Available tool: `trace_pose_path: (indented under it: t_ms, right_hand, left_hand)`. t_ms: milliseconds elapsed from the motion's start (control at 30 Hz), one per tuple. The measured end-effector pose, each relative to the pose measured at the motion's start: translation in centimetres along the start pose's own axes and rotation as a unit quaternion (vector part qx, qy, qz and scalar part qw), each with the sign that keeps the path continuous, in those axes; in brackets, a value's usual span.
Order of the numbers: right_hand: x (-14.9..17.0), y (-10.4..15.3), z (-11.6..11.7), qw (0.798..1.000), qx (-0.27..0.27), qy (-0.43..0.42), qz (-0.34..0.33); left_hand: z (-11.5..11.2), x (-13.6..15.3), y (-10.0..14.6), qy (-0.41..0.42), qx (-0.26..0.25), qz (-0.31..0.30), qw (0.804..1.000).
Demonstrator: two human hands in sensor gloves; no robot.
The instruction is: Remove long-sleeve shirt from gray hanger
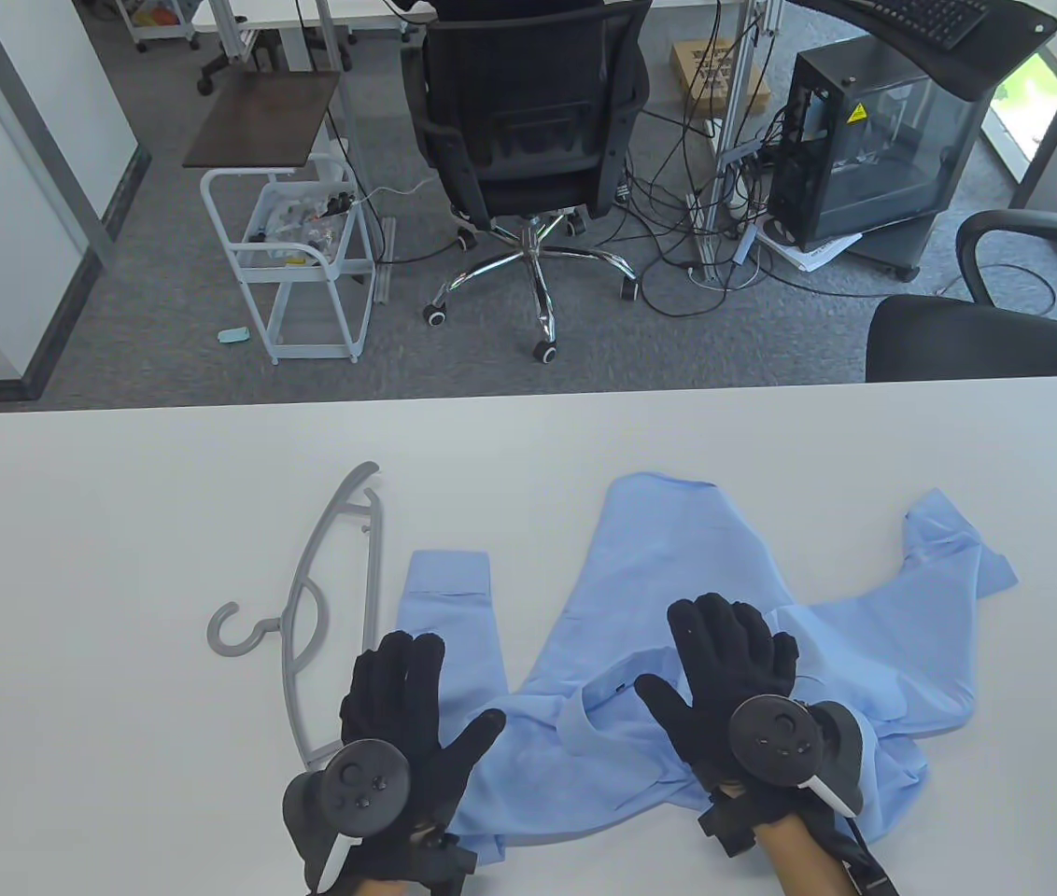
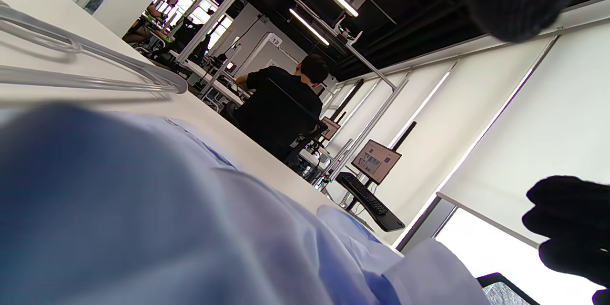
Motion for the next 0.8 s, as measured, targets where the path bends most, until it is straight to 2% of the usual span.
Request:
trace_pose_path:
  t_ms: [533,800]
  right_hand:
    - [0.5,2.0,-0.7,0.999,0.01,-0.008,-0.031]
    - [0.3,2.0,-0.4,0.999,0.0,0.001,-0.032]
  left_hand:
    - [-0.2,0.1,-0.2,0.003,0.003,0.003,1.0]
    - [-0.2,0.1,-0.2,0.009,0.005,0.002,1.0]
Point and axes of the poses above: the tracker on the back of each hand, its own x axis roughly to the little-finger side, its own y axis roughly from the fingertips to the wrist, z = x × y, the point moved 2 cm from there along -y, roughly from the wrist to the fingertips, and after that the axes turned 12 degrees about -x, right-handed, at the moved point
